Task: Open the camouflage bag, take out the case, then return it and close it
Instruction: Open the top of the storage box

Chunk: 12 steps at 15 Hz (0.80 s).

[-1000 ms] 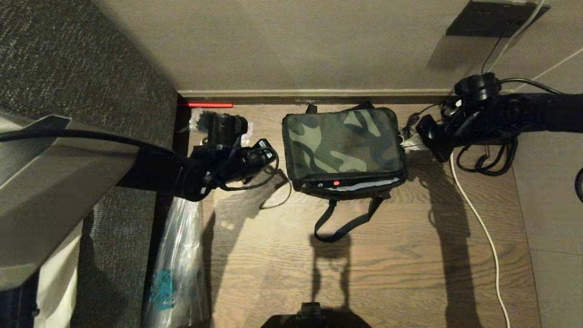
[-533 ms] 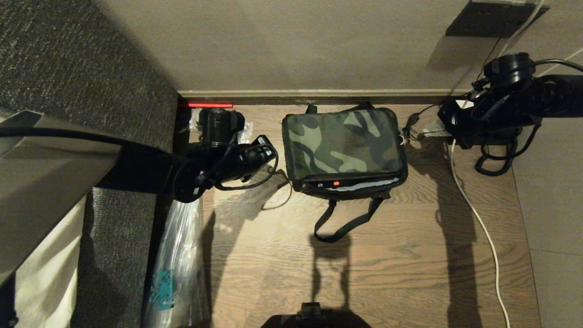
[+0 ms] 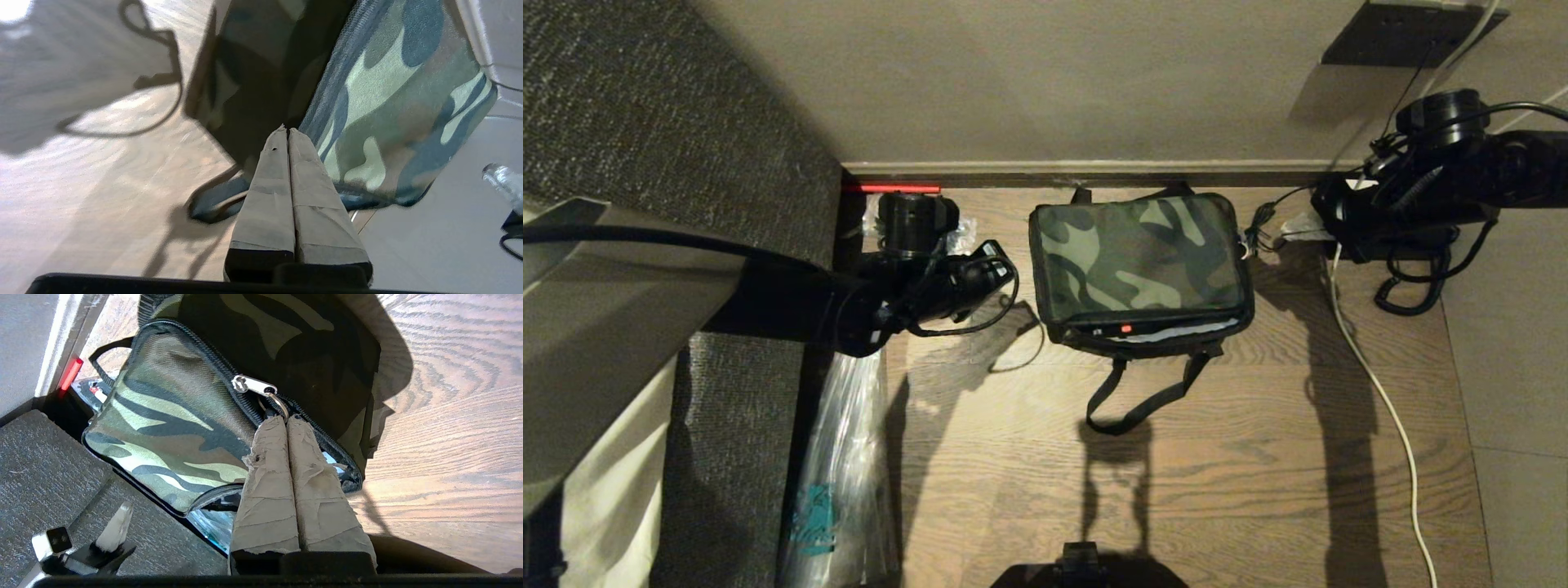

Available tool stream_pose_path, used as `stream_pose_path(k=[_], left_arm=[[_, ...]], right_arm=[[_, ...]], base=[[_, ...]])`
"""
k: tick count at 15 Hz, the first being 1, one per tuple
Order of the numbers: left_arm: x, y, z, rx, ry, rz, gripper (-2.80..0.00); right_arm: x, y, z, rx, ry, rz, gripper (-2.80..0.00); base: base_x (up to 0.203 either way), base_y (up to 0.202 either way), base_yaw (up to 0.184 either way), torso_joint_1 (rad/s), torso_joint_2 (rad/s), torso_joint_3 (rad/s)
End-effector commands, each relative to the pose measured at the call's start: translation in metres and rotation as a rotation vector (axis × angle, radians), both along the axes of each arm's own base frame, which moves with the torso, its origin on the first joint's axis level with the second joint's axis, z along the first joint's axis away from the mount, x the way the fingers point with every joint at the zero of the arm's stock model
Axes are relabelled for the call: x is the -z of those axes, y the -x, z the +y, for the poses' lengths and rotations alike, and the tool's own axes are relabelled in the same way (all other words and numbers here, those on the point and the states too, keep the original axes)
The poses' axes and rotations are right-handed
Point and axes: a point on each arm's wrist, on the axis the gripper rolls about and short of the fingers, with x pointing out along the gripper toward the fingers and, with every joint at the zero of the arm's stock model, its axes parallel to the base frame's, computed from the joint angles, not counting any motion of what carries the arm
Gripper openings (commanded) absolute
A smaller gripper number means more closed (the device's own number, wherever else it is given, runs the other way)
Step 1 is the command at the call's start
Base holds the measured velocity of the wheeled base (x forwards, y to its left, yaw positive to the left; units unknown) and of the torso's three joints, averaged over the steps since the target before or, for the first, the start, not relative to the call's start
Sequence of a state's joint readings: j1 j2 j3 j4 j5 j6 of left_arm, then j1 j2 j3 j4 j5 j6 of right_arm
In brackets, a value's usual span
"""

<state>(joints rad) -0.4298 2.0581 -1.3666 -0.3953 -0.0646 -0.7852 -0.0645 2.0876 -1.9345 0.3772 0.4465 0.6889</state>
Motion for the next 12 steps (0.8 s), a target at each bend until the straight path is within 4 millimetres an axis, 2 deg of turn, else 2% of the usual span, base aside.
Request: stream_pose_path(k=[1, 4, 6, 7, 9, 10, 12], left_arm=[[-0.030, 0.037, 0.025, -0.017, 0.002, -0.043, -2.80], [-0.050, 0.100, 0.068, -0.059, -0.015, -0.072, -2.80], [-0.057, 0.152, 0.109, -0.135, -0.013, -0.107, -2.80], [-0.054, 0.182, 0.129, -0.176, -0.011, -0.120, -2.80], [-0.032, 0.241, 0.151, -0.196, -0.002, -0.134, -2.80], [-0.017, 0.269, 0.157, -0.192, 0.007, -0.148, -2.80], [0.008, 0.313, 0.165, -0.187, 0.028, -0.194, -2.80]], right_arm=[[-0.013, 0.010, 0.001, -0.003, -0.004, -0.019, -2.80], [-0.025, 0.021, 0.005, -0.014, -0.006, -0.032, -2.80], [-0.041, 0.037, 0.009, -0.023, -0.008, -0.050, -2.80], [-0.045, 0.043, 0.010, -0.025, -0.009, -0.045, -2.80], [-0.058, 0.058, 0.011, -0.040, -0.019, -0.053, -2.80], [-0.063, 0.065, 0.011, -0.044, -0.023, -0.051, -2.80], [-0.070, 0.073, 0.012, -0.043, -0.024, -0.065, -2.80]], base=[[0.000, 0.000, 0.000, 0.000, 0.00, 0.000], [0.000, 0.000, 0.000, 0.000, 0.00, 0.000], [0.000, 0.000, 0.000, 0.000, 0.00, 0.000], [0.000, 0.000, 0.000, 0.000, 0.00, 0.000], [0.000, 0.000, 0.000, 0.000, 0.00, 0.000], [0.000, 0.000, 0.000, 0.000, 0.00, 0.000], [0.000, 0.000, 0.000, 0.000, 0.00, 0.000]])
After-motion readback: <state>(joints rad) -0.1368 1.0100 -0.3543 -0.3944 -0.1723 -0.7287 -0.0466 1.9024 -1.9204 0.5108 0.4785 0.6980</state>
